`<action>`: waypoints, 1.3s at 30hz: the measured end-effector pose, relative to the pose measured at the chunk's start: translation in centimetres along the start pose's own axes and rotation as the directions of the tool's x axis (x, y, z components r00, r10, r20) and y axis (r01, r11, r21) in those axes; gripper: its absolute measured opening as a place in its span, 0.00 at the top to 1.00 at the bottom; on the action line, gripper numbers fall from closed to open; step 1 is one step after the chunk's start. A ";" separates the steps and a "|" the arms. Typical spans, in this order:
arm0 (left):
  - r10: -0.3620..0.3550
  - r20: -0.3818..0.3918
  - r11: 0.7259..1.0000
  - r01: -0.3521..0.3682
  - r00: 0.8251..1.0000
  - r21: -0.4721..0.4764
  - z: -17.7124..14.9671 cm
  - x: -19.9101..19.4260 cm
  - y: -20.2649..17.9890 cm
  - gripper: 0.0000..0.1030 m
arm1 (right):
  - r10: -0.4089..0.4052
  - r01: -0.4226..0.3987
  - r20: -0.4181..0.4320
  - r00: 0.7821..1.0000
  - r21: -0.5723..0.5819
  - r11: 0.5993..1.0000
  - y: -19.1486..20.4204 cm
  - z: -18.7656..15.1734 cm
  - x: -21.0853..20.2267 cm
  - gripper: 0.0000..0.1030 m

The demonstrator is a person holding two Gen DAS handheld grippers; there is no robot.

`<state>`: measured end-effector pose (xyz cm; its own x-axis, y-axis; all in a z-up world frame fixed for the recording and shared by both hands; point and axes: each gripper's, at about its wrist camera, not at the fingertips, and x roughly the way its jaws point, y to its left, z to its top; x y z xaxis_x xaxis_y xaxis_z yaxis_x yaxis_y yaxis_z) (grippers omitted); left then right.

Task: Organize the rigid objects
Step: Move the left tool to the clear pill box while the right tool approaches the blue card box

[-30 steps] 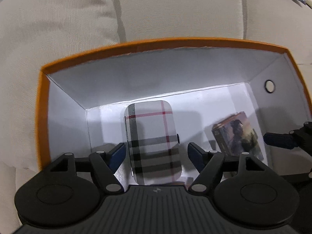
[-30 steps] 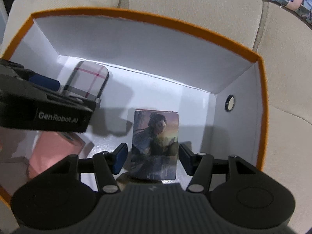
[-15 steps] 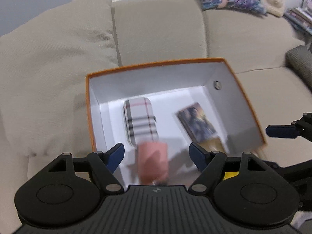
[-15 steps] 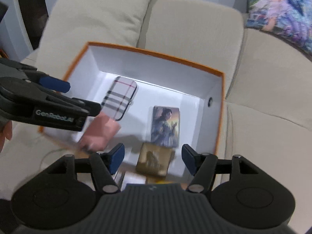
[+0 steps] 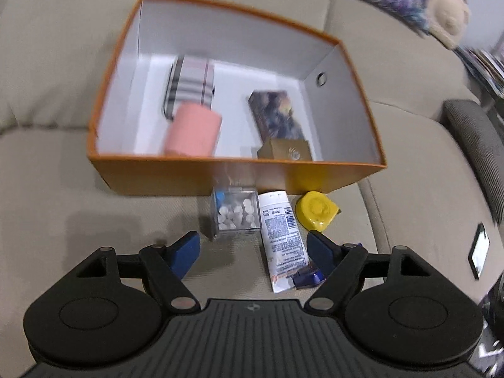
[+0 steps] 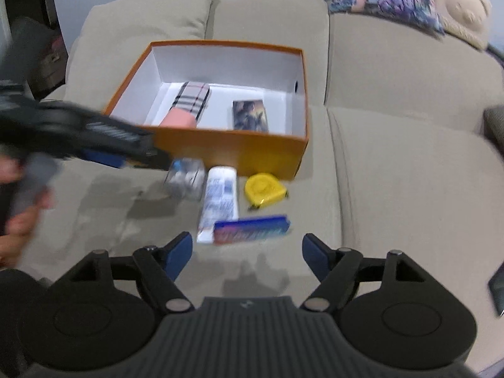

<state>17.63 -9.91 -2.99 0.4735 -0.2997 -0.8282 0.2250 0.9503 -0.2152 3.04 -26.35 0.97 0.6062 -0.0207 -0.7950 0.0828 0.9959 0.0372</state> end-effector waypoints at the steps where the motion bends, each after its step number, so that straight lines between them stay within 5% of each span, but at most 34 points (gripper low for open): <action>1: 0.000 -0.004 1.000 0.000 1.000 -0.012 0.1 0.9 0.1 0.12 | 0.005 -0.005 -0.005 1.000 0.004 1.000 0.0 -0.4 0.1 0.23; 12: 0.091 -0.026 0.996 -0.092 0.995 -0.023 0.4 5.9 1.0 0.14 | 0.006 -0.002 -0.049 0.999 0.071 0.997 -1.9 -1.2 2.7 0.21; 29: 0.079 -0.041 0.996 -0.081 0.996 -0.049 0.1 8.3 1.9 0.16 | -0.066 0.087 -0.081 0.995 0.288 0.954 -2.4 1.6 12.0 0.19; 39: 0.089 -0.035 0.996 -0.090 0.995 -0.019 0.0 7.9 1.7 0.16 | -0.065 0.128 -0.183 0.981 0.357 0.925 -4.7 -3.7 11.9 0.20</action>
<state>21.74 -10.63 -9.92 0.4611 -0.2109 -0.8619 0.1653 0.9748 -0.1501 6.94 -30.95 -10.87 0.4441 -0.0686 -0.8933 0.4367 0.8872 0.1490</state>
